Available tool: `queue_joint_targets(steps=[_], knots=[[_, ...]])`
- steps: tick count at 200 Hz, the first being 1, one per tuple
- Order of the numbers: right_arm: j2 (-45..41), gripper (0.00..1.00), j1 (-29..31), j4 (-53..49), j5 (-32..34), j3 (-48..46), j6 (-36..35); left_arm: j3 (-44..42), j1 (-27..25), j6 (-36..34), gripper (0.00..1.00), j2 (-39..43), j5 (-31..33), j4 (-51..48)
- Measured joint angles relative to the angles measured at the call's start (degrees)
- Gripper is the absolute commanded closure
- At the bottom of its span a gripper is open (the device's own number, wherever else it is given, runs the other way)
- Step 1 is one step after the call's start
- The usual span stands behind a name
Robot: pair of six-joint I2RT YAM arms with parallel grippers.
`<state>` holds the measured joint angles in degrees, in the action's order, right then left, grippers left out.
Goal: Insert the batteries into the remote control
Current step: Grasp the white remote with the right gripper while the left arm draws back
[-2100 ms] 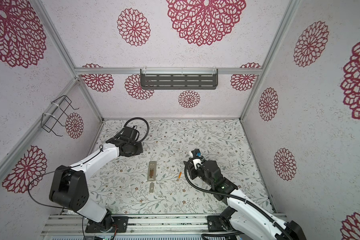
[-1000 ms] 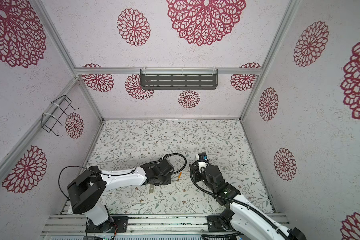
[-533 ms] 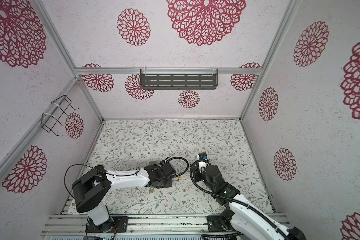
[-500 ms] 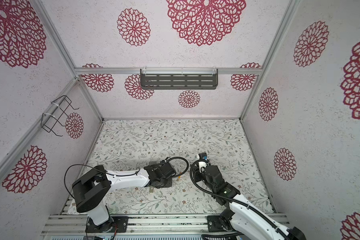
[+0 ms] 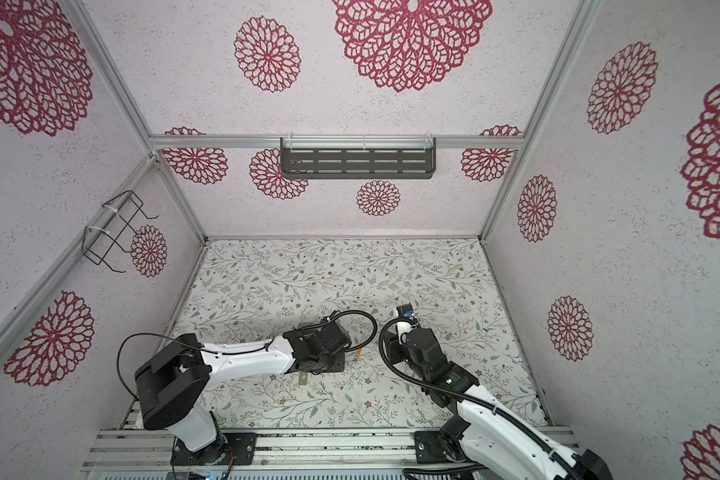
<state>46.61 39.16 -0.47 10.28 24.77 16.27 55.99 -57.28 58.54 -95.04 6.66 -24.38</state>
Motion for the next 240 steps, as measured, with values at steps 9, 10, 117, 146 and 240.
queue_joint_targets(steps=[9,10,117,146,240], knots=[[1.4,0.27,0.0,-0.5,0.2,1.0,0.3,-0.1,0.3,-0.2,0.54,1.9,-0.4,0.0],[1.5,0.27,0.0,-0.5,0.2,1.0,0.2,-0.2,0.3,-0.2,0.53,2.2,-0.5,0.1],[32.1,0.04,12.3,-2.2,4.9,21.4,5.4,-14.9,29.1,-6.5,0.02,35.6,-6.6,-0.3],[43.2,0.01,16.1,-1.0,5.1,29.3,6.9,-18.0,34.4,-8.0,0.03,37.8,-8.8,-0.3],[61.6,0.01,22.1,-2.4,5.2,45.0,10.8,-25.5,43.8,-9.2,0.03,48.0,-10.1,1.1]])
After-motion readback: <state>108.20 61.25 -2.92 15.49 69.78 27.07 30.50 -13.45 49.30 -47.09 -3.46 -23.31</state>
